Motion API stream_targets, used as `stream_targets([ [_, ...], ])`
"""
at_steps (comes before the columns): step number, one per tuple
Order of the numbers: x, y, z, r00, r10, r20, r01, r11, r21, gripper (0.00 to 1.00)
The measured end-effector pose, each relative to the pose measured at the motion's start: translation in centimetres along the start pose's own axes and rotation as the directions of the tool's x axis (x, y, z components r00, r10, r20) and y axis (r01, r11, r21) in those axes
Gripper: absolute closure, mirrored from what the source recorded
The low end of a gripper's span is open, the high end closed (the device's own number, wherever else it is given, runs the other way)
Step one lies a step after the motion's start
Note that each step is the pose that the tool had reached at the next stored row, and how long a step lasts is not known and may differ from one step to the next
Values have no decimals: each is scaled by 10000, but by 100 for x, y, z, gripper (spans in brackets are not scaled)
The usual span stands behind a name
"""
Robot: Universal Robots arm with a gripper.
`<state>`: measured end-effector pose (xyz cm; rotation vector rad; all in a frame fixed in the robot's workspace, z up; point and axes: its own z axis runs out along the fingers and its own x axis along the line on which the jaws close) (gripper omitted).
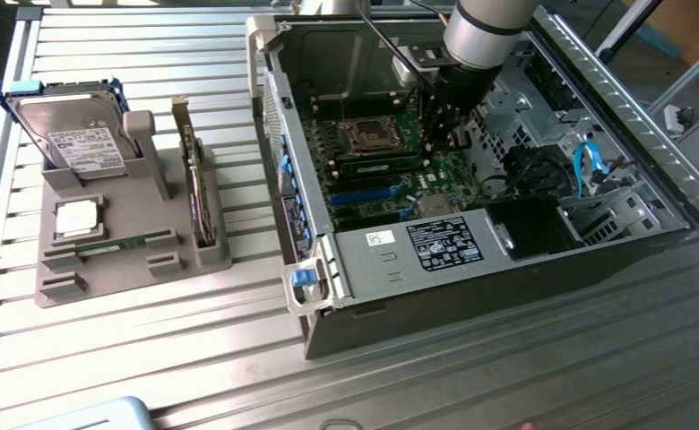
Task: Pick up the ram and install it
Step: 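Press down the ram until it locks into place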
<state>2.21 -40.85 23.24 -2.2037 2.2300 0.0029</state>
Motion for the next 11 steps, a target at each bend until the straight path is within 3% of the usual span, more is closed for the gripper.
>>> stream_targets([
  [11,0,0,15,10000,0,-2,0,10000,1,90],
])
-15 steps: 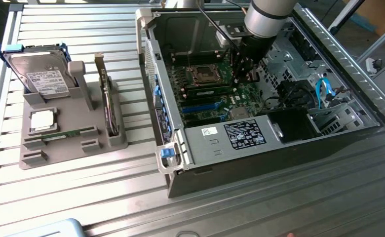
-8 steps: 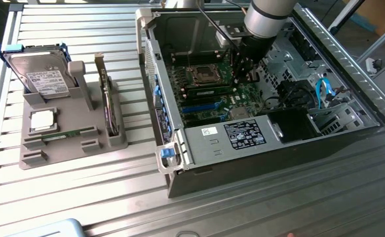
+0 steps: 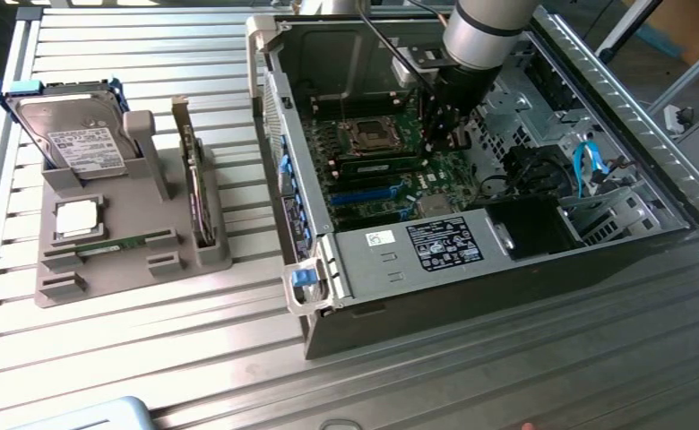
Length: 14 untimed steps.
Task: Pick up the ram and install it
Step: 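Press down the ram until it locks into place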
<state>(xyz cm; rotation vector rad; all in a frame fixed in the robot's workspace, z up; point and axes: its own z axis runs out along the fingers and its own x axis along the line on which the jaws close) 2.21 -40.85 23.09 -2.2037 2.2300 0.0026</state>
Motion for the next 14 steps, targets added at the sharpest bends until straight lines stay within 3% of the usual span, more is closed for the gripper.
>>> stream_targets([
  [5,-2,0,-12,10000,0,13,0,10000,3,90],
  [10,-1,-1,-153,10000,0,1,0,10000,-46,90],
  [14,-2,-1,-181,10000,1,4,-1,10000,-62,90],
])
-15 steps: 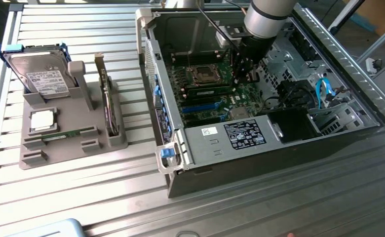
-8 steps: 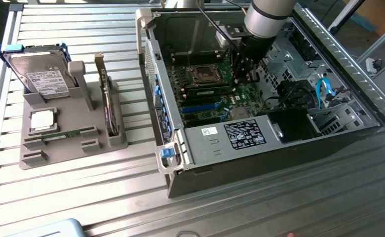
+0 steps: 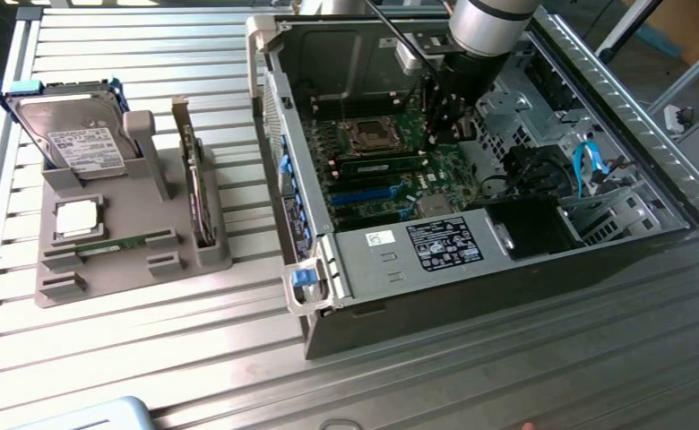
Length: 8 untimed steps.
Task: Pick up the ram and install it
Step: 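Press down the ram until it locks into place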
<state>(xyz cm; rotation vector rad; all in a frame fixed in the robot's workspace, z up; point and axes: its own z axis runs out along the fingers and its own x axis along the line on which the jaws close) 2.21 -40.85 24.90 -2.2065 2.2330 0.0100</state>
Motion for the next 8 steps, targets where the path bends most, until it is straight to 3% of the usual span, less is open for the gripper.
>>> stream_targets([
  [4,1,8,-1,10000,-1,-3,1,10000,0,90],
  [8,2,112,-1,10000,1,-3,-1,10000,24,90],
])
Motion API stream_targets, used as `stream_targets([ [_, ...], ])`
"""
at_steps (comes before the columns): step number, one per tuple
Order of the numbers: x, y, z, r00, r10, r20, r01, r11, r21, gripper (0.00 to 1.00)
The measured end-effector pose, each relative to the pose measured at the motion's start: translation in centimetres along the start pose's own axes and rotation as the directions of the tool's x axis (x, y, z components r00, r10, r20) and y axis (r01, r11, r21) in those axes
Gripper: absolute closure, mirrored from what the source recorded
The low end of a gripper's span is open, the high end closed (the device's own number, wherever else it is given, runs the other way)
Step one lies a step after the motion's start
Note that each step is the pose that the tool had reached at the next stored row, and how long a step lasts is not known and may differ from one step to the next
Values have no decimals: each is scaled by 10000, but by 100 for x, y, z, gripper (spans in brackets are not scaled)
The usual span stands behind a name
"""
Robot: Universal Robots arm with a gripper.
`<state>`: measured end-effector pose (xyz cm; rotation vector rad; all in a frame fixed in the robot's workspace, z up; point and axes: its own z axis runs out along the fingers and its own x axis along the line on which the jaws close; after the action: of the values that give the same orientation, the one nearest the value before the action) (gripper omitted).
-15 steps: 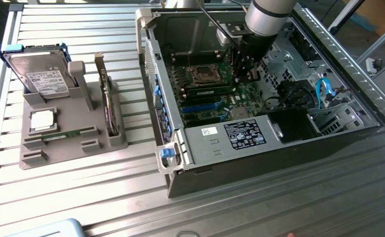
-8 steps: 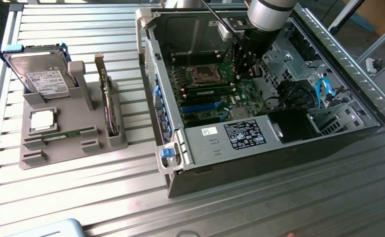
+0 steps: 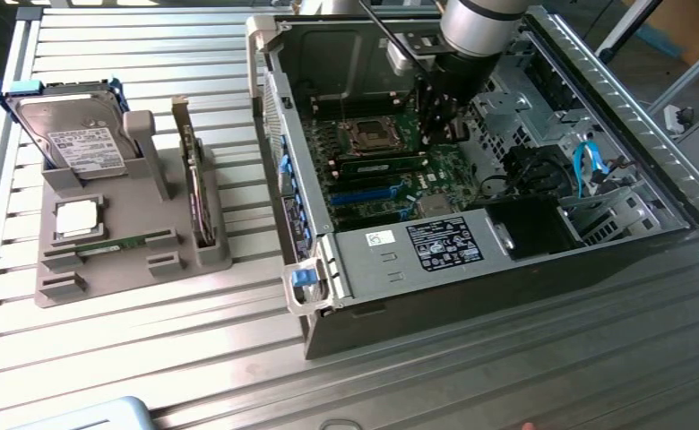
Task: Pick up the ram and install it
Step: 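Press down the ram until it locks into place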
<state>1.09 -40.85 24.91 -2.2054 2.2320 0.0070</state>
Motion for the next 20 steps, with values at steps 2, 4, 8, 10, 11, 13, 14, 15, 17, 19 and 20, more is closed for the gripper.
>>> stream_targets([
  [2,0,46,0,10000,-2,0,2,10000,21,90],
  [4,1,73,0,10000,-2,1,2,10000,36,90],
  [8,1,154,1,10000,-1,3,1,10000,85,90],
  [10,2,241,0,10000,-1,0,1,9999,134,90],
  [11,3,267,0,10000,-2,1,2,9999,150,90],
  [13,3,300,0,10000,-2,1,2,9999,170,90],
  [14,4,321,0,10000,-3,2,3,9998,183,90],
  [15,4,342,0,10000,-2,2,2,9998,196,90],
  [17,4,387,0,10000,-2,2,2,9998,216,90],
  [19,5,412,0,10000,-2,3,2,9997,225,90],
  [20,4,414,0,10000,-2,3,2,9997,225,90],
])
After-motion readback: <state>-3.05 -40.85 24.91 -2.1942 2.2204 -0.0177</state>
